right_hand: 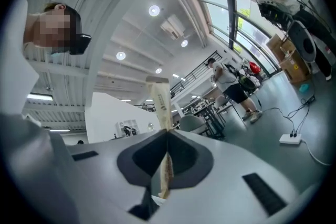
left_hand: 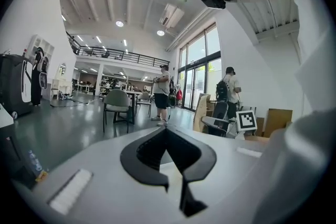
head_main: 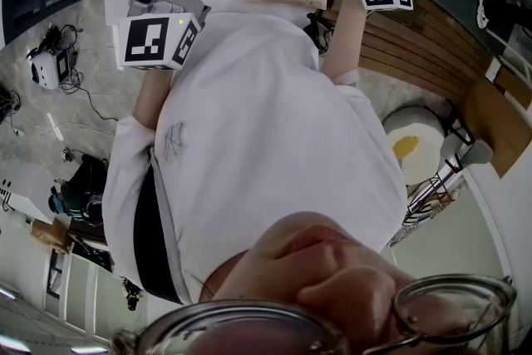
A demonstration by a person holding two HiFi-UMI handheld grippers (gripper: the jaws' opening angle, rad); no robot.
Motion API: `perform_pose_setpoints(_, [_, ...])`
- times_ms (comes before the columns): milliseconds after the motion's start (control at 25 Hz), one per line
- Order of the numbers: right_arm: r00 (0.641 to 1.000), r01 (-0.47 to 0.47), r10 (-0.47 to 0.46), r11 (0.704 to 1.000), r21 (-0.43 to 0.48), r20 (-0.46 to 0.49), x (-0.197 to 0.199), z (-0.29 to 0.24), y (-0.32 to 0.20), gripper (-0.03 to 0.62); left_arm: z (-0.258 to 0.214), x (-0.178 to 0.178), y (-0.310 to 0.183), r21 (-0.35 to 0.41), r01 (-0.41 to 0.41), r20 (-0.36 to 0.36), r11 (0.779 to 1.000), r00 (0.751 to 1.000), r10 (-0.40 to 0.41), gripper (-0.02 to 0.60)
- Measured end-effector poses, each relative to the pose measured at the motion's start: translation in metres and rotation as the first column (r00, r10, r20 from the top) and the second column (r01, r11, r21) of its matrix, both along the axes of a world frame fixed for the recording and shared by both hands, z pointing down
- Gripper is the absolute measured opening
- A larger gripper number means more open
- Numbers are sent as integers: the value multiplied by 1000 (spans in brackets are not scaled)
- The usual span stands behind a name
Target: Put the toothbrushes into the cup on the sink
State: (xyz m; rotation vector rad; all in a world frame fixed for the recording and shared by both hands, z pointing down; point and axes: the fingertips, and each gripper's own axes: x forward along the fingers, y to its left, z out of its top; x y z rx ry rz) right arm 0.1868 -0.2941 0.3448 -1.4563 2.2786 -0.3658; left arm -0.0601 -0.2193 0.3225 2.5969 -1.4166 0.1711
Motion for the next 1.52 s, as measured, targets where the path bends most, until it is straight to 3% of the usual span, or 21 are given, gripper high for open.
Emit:
perform_pose_setpoints(320, [998, 25, -31, 991, -131, -46, -16, 71, -19, 12, 3, -6, -4, -14, 26, 24, 1000, 999, -25, 6])
perform_pose_setpoints(720, [981, -9, -41, 966, -257, -189, -24, 127, -22, 14, 5, -3, -8, -22, 23, 35, 999, 999, -22, 6])
perform_pose_setpoints(1200, [939, -56, -71, 933, -354, -336, -21, 157, -13, 14, 3, -1, -6, -17, 13, 28, 1000, 1000, -13, 6])
perform_pose_setpoints(1520, [944, -45, -83, 926, -374, -319, -23, 157, -11, 17, 2, -2, -3, -13, 11, 17, 1000, 1000, -11, 6])
